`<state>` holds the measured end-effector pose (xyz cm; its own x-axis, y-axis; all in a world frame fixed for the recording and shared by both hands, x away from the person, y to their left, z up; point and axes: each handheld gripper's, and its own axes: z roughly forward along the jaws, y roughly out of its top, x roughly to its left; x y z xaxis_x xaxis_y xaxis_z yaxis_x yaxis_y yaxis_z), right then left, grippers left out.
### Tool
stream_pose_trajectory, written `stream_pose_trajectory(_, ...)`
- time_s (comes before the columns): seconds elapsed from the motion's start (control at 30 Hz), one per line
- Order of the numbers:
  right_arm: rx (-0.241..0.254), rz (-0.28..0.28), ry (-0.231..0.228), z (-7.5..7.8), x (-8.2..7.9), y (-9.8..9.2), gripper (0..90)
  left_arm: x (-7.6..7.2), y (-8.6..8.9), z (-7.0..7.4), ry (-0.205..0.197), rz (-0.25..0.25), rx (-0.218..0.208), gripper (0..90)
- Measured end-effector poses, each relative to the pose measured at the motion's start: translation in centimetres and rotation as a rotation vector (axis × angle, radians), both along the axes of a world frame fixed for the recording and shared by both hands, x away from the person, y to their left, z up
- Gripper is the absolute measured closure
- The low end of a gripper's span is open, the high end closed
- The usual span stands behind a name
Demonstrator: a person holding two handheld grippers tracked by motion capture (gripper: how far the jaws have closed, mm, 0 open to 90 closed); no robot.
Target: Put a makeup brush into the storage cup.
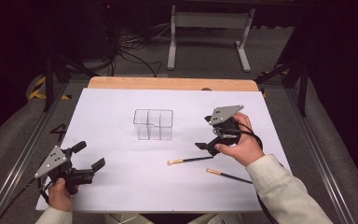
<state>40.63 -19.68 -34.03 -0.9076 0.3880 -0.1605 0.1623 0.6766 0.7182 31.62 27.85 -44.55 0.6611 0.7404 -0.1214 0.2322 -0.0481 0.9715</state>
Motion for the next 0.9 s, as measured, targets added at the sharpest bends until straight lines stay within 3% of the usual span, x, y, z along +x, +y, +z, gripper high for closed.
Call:
stream_pose_trajectory(0.03, -0.02, 0.025, 0.012, -0.1, 0.1, 0.4, 4.1, 0.0, 0.0, 0.0, -0.001, -0.001, -0.002, 0.5)
stream_pose_trajectory(0.37, -0.07, 0.057, 0.064, -0.8, 0.6, 2.0, 6.1, -0.3, 0.2, 0.0, 0.001, 0.002, 0.003, 0.5)
stream_pose_trajectory(0.57, -0.134, 0.078, 0.079, -0.9, 0.7, 2.9, 6.6, -0.6, 0.4, 0.0, 0.003, 0.01, 0.006, 0.5)
stream_pose_trajectory(0.9, -0.245, 0.102, 0.146, -2.4, 1.5, 4.4, 10.6, -1.1, 0.3, 0.1, -0.01, -0.006, 0.026, 0.5)
